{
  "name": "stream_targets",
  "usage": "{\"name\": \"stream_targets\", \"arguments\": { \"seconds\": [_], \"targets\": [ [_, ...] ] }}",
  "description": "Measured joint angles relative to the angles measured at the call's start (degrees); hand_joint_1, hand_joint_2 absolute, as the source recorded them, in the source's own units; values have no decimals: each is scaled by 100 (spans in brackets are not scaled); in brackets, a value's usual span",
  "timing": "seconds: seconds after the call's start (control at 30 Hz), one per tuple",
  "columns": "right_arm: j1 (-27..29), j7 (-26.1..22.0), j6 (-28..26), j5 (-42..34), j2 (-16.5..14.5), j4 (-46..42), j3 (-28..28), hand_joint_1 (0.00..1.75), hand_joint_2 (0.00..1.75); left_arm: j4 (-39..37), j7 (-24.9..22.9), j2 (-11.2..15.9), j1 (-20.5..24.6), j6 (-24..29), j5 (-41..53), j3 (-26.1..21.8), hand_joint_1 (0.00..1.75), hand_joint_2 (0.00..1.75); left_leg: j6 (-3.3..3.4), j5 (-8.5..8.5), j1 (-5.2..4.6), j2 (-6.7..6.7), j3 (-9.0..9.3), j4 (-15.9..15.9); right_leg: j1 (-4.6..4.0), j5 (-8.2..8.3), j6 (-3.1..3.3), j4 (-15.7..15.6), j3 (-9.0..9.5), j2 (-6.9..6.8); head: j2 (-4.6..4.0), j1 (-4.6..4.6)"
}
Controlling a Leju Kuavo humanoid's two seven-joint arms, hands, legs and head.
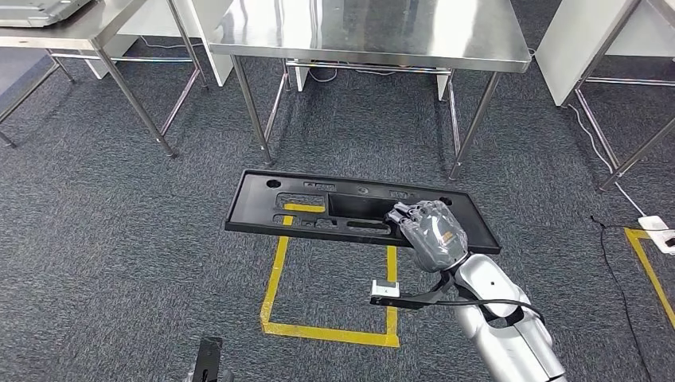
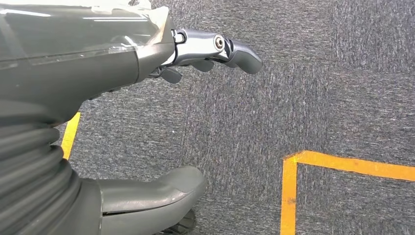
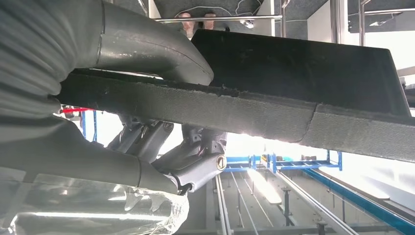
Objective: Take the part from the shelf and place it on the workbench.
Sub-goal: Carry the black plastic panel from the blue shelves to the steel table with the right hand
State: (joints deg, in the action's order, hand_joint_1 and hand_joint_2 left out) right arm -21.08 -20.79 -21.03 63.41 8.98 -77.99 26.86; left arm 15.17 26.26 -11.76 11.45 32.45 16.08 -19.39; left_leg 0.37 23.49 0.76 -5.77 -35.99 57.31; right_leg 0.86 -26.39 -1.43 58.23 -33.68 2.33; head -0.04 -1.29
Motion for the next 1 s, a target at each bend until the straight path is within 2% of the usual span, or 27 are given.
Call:
{"name": "stream_targets", "arguments": {
  "seconds": [0.37, 0.63, 0.67, 0.77, 0.83, 0.9, 0.93, 1.0],
  "targets": [
    [0, 0, 0, 20, -10, 0, 0, 173, 175, 0, -335, 2, 1, -71, -45, -4, 0, 175, 1, 7, -57, -1, -13, 27, 25, -1, -4, -1, -5, -1, 0, 0],
    [0, 1, 0, 27, -32, 1, 0, 173, 175, 0, -370, 2, 1, -132, -42, -4, 0, 175, 5, 8, -59, -1, -16, 34, 31, -1, -5, -1, -5, -1, 0, 1],
    [0, 3, 0, 31, -33, 1, 0, 173, 175, 1, -359, 3, 2, -192, -50, -4, 0, 175, 11, 17, -60, -1, -22, 48, 56, -2, -10, -8, -1, 0, 0, -1],
    [6, 14, 0, 44, -37, 0, 0, 173, 175, 4, -337, 7, 8, -326, -77, -4, 0, 175, 104, 55, -61, 8, -38, 70, 103, 5, -50, -47, 28, 8, 0, -5],
    [16, 15, 0, 50, -38, 1, 0, 173, 175, 4, -351, 5, 11, -304, -73, -4, 0, 175, 207, 49, -62, 21, 27, -29, 56, 83, -129, -29, 67, 10, 0, -2],
    [21, 15, -1, 55, -38, 2, 0, 173, 175, 4, -360, 2, 16, -278, -65, -4, 0, 175, 286, 16, -42, 45, 163, -158, 22, 54, -156, 80, 58, -42, 0, 2],
    [16, 15, -3, 57, -39, 1, 1, 173, 175, 5, -361, 1, 20, -270, -62, -4, 0, 175, 306, 6, -26, 61, 218, -193, 21, -62, -130, 228, -13, -78, 0, 8],
    [21, 15, -10, 68, -40, 1, 2, 173, 175, 6, -363, -9, 27, -251, -58, -4, 0, 175, 307, 3, -11, 90, 244, -206, 34, -394, -99, 838, -332, -131, 0, 17]
  ]
}}
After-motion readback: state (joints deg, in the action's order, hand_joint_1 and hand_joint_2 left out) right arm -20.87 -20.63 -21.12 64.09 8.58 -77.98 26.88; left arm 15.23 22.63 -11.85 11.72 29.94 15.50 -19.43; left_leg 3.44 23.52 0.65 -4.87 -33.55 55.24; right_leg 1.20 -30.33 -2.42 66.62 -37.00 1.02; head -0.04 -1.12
